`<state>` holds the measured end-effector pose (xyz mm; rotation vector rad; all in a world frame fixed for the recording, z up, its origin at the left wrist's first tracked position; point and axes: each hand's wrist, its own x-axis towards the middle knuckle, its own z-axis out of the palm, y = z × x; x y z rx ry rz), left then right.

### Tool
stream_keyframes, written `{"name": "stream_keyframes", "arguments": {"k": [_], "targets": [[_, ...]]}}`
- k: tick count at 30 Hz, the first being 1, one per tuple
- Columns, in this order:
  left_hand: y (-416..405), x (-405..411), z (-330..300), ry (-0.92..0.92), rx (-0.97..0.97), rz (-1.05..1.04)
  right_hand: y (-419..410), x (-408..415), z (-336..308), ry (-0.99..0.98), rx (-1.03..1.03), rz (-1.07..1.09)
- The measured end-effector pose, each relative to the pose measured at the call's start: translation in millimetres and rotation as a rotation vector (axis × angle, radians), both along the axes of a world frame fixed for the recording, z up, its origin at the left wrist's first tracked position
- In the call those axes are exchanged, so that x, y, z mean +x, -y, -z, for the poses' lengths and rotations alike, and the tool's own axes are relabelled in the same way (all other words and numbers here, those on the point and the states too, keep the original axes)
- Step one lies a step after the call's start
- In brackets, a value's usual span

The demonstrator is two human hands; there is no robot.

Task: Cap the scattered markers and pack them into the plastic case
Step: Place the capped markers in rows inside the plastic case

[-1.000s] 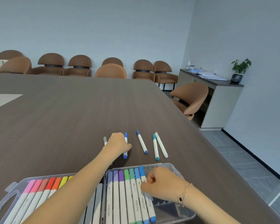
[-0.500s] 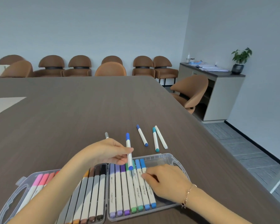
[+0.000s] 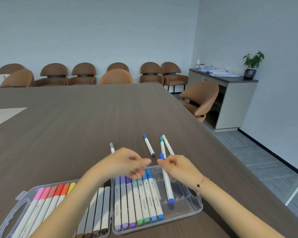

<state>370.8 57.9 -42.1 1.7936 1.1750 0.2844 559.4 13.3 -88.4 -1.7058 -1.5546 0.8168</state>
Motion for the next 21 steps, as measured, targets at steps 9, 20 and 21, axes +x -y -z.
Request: {"name": "stream_keyframes", "arguments": {"k": [9,20,21], "targets": [[-71.2,15.6,28.8,-0.148,0.335,-0.229,23.4,-21.3,14.4,0.468,0.006,-0.088],[-135.1,86.1,42.8,-0.331,0.216,-0.272,19.4,-26.5,9.4,0.897,0.312,-0.15],[-135.6,87.0,41.0,-0.325,0.192,-0.274,19.5,-25.4,14.1,0.835,0.334,-0.165]]}}
